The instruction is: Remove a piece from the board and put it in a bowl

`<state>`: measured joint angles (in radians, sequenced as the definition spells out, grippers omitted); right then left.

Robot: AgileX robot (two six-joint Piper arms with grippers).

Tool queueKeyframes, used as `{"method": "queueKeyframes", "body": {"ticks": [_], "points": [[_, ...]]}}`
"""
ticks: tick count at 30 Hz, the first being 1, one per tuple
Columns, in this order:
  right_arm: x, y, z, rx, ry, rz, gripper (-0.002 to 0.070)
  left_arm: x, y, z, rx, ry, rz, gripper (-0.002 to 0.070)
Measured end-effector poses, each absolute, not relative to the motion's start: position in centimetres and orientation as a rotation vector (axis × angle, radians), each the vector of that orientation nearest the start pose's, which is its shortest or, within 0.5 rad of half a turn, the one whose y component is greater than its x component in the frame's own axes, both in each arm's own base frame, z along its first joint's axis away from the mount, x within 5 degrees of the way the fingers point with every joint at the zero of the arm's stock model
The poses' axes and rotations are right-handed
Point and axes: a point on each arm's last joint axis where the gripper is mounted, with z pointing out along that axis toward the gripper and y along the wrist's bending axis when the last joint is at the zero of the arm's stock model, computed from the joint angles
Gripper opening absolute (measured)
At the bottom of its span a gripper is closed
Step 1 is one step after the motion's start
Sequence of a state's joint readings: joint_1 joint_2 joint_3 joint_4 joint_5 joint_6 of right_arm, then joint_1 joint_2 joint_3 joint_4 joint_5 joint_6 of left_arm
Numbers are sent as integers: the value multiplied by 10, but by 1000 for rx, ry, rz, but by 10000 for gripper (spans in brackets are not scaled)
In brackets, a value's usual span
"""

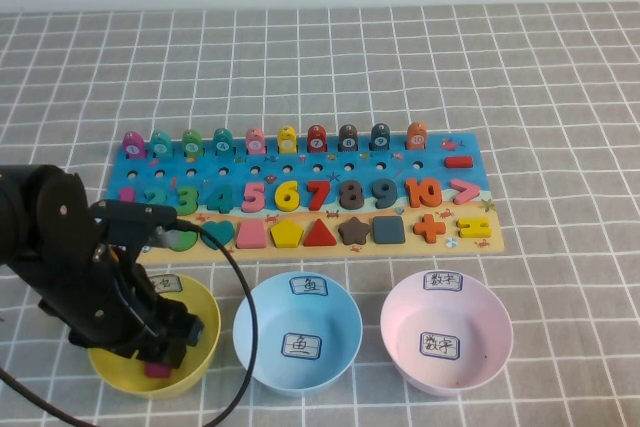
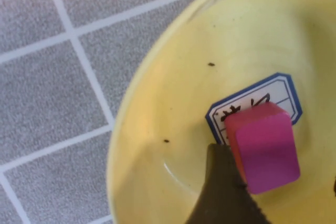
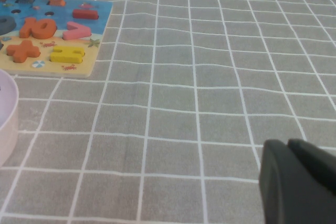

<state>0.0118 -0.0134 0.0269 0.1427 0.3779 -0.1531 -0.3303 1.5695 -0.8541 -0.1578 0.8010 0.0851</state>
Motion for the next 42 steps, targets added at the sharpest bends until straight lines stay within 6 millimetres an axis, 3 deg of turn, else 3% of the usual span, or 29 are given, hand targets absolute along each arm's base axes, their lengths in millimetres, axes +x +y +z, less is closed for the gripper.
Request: {"method": "queueKeyframes", "body": {"ticks": [5,7,13,18,24,29,35,42], "points": [[52,5,171,-66,1870,43,-17,243,-94,209,466,2892,-221,382],[52,5,171,-66,1870,43,-17,237,-92,225,463,2832,-233,347],[52,5,171,-66,1870,43,-17,205,-81,271,449,2628,-263,74],[52,5,171,-66,1870,43,-17,164,-66,284,427,2464,-280,8],[52,5,171,-66,1870,43,-17,121,-50,284,355,2211,-313,1],[52,5,171,-66,1870,43,-17,97,-41,269,273,2079,-359,0],[52,5,171,-66,1870,43,-17,82,-38,265,221,2006,-430,0],[52,5,171,-66,1870,43,-17,78,-37,267,211,1978,-443,0]]}}
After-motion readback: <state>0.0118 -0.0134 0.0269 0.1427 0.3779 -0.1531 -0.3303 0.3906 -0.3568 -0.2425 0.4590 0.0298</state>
